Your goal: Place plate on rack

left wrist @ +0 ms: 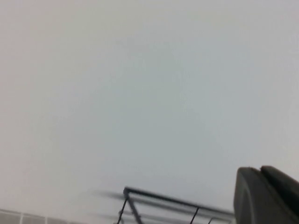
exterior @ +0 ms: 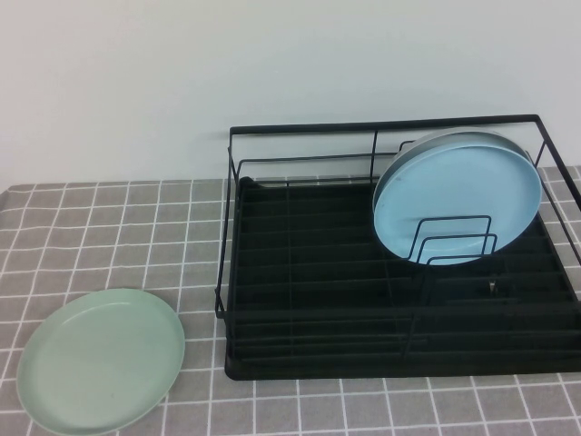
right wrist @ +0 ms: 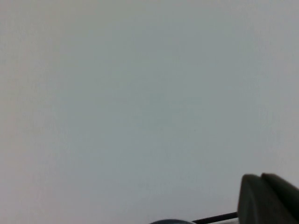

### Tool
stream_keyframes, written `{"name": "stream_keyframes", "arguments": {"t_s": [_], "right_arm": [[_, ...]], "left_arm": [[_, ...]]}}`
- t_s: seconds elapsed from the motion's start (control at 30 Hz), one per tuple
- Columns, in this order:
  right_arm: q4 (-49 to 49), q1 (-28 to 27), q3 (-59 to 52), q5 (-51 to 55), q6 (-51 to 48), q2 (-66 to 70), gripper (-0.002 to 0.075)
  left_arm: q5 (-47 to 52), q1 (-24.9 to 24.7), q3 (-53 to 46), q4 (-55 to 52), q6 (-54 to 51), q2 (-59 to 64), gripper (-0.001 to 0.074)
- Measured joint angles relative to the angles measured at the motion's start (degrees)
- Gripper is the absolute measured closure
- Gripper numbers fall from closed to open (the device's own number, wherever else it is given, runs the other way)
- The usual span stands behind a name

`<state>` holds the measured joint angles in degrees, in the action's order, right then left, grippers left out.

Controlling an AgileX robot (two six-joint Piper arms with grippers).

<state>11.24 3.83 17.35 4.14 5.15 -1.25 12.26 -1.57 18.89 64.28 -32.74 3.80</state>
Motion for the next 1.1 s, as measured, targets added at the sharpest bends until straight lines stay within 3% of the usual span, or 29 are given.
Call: {"name": "stream_keyframes", "arguments": {"t_s": [0.33, 0.47, 0.63, 0.8, 1.1], "right_arm": [[-0.88, 0.0, 10.17, 19.14, -19.74, 13.59, 0.0729], [-0.88, 0.11, 15.6, 26.97, -22.43, 23.25, 0.0729], [3.47, 2.43, 21.4, 31.44, -22.78, 34.0, 0.0729], [18.23, 5.63, 24.69, 34.51, -32.84, 44.04, 0.0729], [53.92, 6.58, 24.79, 43.06, -66.66, 55.96, 0.0729]], "left_arm": [[7.73, 0.0, 11.44, -9.77, -4.23, 20.08, 0.0735], [8.5, 0.0, 13.24, -11.7, -4.23, 26.01, 0.0735], [8.86, 0.0, 15.08, -21.39, -1.06, 31.28, 0.0735], [12.21, 0.0, 19.05, -37.76, 11.56, 36.73, 0.0735], [20.13, 0.0, 26.24, -62.29, 25.74, 46.96, 0.0734]]}}
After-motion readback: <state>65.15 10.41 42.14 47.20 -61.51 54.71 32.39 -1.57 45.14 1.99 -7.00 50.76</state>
